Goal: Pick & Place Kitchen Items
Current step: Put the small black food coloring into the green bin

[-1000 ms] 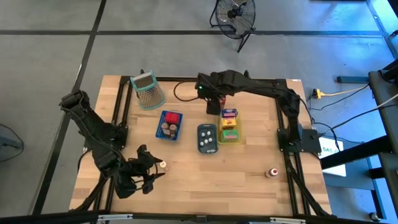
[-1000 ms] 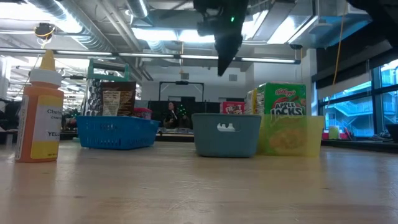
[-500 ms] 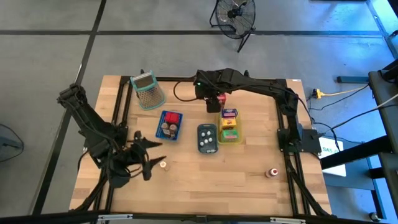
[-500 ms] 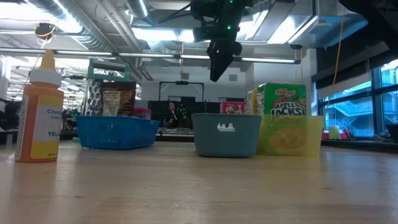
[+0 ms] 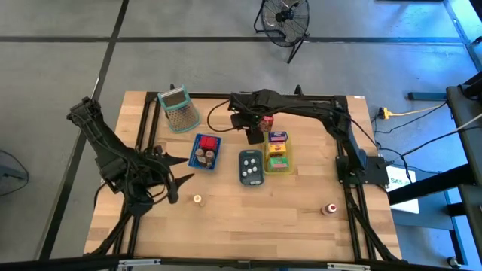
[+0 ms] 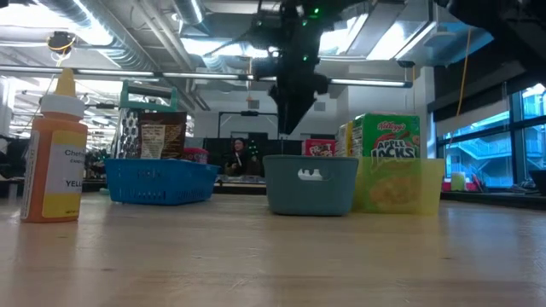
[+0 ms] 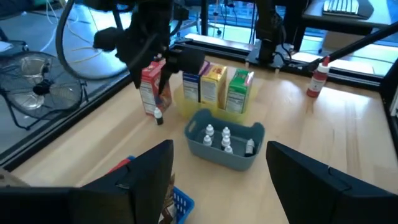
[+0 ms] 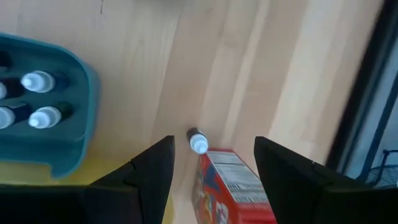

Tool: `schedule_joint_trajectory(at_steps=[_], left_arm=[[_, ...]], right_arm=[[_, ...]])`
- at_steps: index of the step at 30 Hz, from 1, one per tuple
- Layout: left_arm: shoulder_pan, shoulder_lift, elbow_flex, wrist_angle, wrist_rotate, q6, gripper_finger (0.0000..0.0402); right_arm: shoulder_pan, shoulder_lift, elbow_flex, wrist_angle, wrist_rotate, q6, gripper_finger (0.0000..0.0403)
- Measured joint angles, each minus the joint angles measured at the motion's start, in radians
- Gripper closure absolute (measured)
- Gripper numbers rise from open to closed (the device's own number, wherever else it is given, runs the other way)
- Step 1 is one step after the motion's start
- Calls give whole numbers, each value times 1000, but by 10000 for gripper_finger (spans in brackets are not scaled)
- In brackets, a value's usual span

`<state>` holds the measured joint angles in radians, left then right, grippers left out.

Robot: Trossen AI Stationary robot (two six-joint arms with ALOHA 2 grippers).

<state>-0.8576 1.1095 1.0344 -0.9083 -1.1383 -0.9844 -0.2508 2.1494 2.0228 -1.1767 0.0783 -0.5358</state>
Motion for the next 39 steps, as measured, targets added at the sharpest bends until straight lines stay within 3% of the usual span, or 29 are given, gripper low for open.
schedule_joint_trajectory(at_steps=[26,39], left_arm=[[1,0,0,-39,52,-22,149],[45,1,0,-42,31,123,149]], right_arm=[[47,37,0,-62,0,-5,181],[7,85,-1,-38,35,-56,181]])
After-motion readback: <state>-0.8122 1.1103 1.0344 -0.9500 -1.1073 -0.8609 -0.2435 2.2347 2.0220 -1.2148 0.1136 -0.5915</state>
